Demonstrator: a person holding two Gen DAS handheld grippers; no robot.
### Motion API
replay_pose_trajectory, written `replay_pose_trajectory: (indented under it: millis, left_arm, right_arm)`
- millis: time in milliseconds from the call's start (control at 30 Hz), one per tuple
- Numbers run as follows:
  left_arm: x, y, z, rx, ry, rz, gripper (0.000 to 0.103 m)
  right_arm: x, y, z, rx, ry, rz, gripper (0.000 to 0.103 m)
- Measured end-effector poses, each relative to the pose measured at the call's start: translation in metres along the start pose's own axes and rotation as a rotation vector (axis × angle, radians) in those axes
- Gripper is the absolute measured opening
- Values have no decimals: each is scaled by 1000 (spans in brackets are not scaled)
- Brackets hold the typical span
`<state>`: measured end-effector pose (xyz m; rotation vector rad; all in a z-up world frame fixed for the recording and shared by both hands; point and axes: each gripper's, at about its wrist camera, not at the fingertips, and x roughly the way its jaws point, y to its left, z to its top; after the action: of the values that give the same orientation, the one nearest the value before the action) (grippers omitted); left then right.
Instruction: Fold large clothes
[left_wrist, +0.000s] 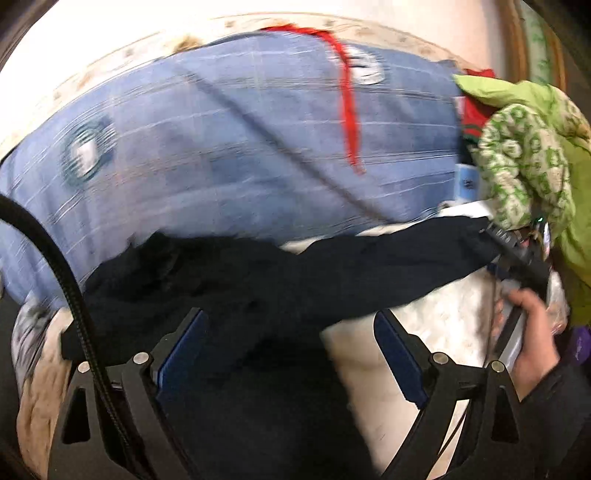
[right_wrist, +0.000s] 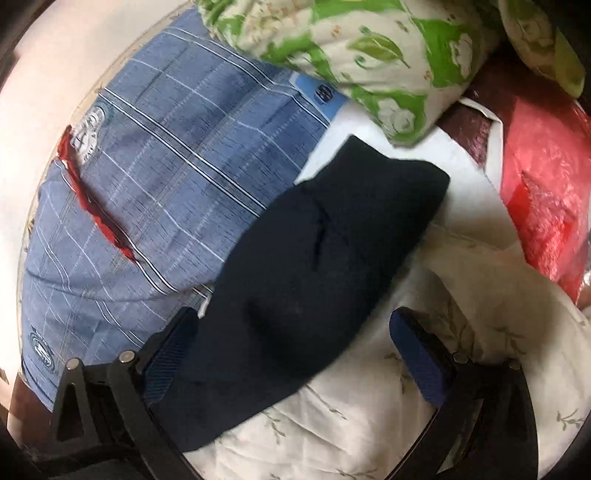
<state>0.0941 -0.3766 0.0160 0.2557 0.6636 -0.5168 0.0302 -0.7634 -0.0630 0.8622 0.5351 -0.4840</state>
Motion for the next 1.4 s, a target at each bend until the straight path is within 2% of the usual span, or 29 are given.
replay_pose_trajectory:
  millis: [33, 67, 100, 133, 233, 333, 367, 433, 467, 500, 533, 567, 600, 633, 700, 733, 767, 833, 900, 967, 1033, 1133, 1200, 1267, 1400]
  left_arm:
    - [5, -11, 7, 15, -4, -22, 91]
    - [13, -29, 15, 26, -17, -62, 92]
    - [22, -44, 22, 24, -14, -110, 92]
    - [40, -65, 28, 0, 19, -172, 92]
    - [77, -104, 27, -20, 80, -240, 92]
    - [113, -134, 10, -19, 156, -257, 91]
    - [126, -136, 8, -44, 185, -271, 89]
    - [134, -130, 5, -104, 173, -294, 88]
    - [137, -127, 5, -137, 155, -266, 88]
    - [141, -129, 7, -121, 159, -258, 88]
    - [145, -133, 9, -91, 163, -260, 86]
    - [147, -135, 11, -85, 148, -239, 85]
    - [149, -137, 13, -81, 137, -218, 85]
    - [151, -138, 15, -76, 128, -218, 85]
    - [157, -141, 16, -71, 129, -212, 85]
    - [161, -144, 15, -61, 134, -210, 85]
    - [164, -144, 16, -49, 137, -212, 85]
    - [170, -142, 16, -41, 131, -193, 85]
    - [172, -135, 15, -51, 133, -173, 85]
    - [172, -130, 17, -59, 125, -166, 85]
    - [172, -130, 19, -45, 115, -154, 84]
    - [173, -130, 19, -48, 122, -175, 84]
    - [173, -131, 16, -33, 110, -163, 84]
    - [171, -131, 14, -34, 110, -169, 84]
    - [165, -128, 14, -40, 111, -167, 85]
  right_arm:
    - [-2, 2, -1, -8, -6, 17, 100]
    - [-2, 2, 0, -10, -7, 19, 90]
    - [-3, -1, 0, -4, -5, 38, 86]
    - [-4, -4, 1, -1, -2, 52, 83]
    - [2, -14, 8, 11, 42, 82, 84]
    - [1, -11, 12, -17, 42, 131, 86]
    - [2, -11, 12, -21, 40, 144, 86]
    - [2, -13, 13, -14, 40, 161, 86]
    - [1, -14, 13, -15, 30, 181, 82]
    - [1, -15, 14, -16, 23, 190, 78]
    - [2, -16, 15, -4, 25, 191, 59]
    - [3, -17, 16, 18, 37, 210, 33]
    - [4, -17, 16, 20, 40, 219, 29]
    - [6, -14, 16, 1, 42, 205, 29]
    - [17, -14, 16, 10, 92, 186, 36]
    - [22, -14, 15, 25, 108, 204, 50]
    - [21, -11, 15, 8, 97, 213, 59]
    - [21, -6, 14, -6, 81, 222, 62]
    - [20, -3, 14, -26, 65, 213, 50]
    - [22, -6, 13, -22, 62, 182, 16]
    - [25, -13, 12, 15, 73, 188, 8]
    - [24, -15, 11, 26, 72, 206, 5]
    - [20, -10, 14, 22, 70, 233, 4]
    - [12, -1, 18, -3, 61, 266, 4]
    - [0, 24, 22, -51, 66, 268, 4]
